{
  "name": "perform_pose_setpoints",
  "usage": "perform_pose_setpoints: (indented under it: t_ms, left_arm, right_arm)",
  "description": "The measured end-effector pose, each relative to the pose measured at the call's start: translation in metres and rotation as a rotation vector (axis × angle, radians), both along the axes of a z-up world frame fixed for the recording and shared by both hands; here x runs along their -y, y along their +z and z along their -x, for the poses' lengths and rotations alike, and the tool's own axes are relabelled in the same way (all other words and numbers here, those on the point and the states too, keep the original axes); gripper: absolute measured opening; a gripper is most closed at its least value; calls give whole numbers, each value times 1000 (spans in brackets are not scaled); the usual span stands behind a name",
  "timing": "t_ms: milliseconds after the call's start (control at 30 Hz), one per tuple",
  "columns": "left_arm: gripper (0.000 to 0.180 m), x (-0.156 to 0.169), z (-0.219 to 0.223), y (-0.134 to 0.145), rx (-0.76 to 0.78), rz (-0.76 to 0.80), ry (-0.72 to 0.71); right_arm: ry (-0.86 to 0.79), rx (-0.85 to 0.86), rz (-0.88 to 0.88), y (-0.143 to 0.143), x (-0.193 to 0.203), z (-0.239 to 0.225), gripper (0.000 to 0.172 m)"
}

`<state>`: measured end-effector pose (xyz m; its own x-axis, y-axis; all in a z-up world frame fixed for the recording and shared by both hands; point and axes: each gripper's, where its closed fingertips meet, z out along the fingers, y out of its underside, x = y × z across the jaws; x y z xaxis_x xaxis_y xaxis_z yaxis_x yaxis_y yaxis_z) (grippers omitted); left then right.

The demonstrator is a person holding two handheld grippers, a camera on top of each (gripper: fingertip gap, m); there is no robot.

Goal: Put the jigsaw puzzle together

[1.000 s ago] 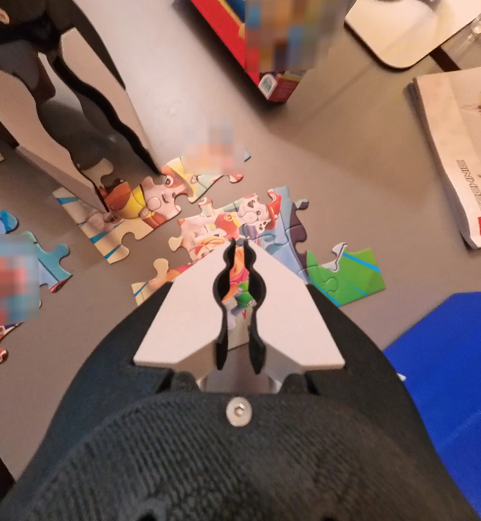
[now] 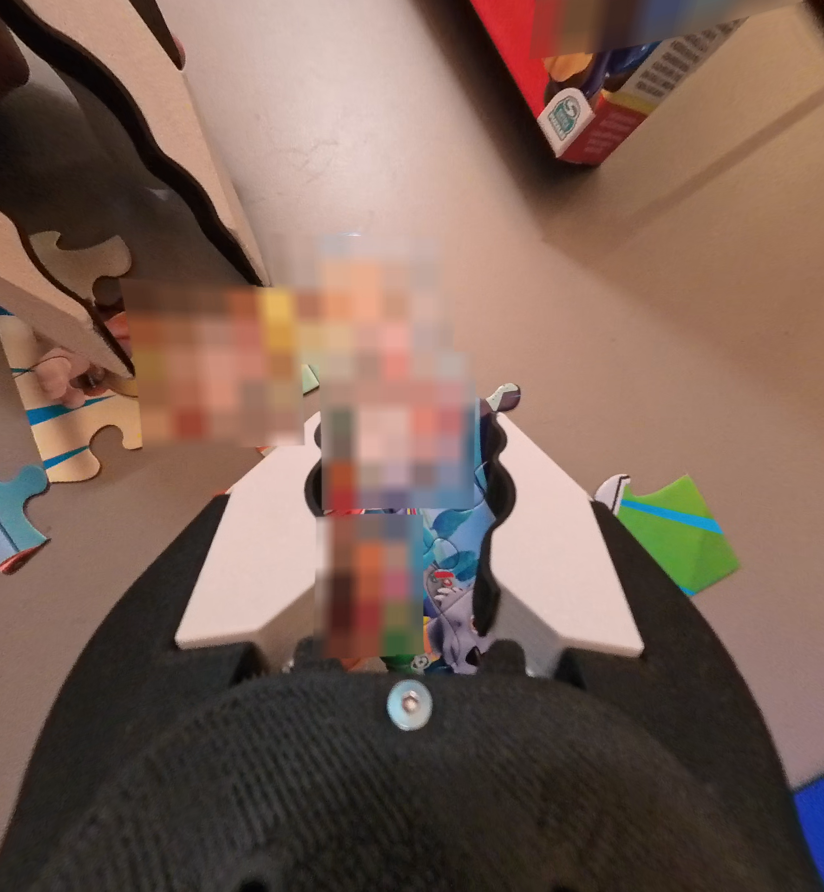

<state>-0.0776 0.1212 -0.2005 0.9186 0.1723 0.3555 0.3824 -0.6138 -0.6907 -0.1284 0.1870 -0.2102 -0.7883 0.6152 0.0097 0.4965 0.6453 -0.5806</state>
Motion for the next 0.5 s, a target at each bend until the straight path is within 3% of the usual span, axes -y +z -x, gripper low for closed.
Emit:
perform_pose_setpoints:
  t_ms: [500]
  left_arm:
    - [53,-3,-5,1,36,-23,-14]
  right_arm:
    - [20,0,-14,0,4,0,61]
